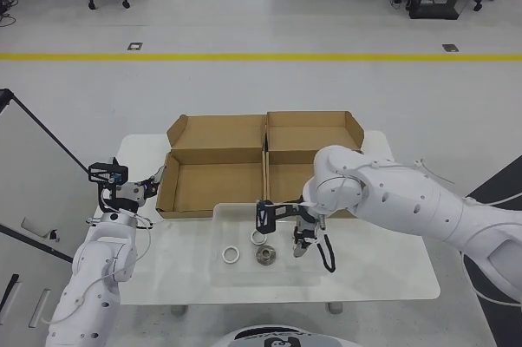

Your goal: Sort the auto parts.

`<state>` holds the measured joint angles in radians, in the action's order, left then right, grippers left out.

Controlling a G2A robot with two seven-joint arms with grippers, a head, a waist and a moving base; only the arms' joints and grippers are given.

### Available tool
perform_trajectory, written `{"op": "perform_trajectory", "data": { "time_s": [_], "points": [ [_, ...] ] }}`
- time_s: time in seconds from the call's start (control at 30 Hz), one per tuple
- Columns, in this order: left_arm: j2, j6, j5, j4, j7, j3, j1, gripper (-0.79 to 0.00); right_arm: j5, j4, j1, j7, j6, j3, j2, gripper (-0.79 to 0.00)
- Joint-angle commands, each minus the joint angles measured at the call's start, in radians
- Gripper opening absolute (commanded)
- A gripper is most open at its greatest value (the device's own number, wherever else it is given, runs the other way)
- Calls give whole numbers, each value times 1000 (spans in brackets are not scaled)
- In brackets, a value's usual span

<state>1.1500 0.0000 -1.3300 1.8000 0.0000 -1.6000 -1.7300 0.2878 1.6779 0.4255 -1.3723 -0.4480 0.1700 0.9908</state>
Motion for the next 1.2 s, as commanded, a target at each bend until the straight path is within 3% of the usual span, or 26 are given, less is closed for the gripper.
{"op": "perform_trajectory", "data": {
  "time_s": [0.0, 0.13, 1.17],
  "points": [
    [0, 0, 0, 0, 0, 0, 0, 0, 3, -2, 3, -1, 1, 0, -1, -326],
    [0, 0, 0, 0, 0, 0, 0, 0, 8, -8, 11, 0, 0, 0, -2, -394],
    [0, 0, 0, 0, 0, 0, 0, 0, 92, -100, 104, -41, 40, 0, 76, -397]
  ]
}}
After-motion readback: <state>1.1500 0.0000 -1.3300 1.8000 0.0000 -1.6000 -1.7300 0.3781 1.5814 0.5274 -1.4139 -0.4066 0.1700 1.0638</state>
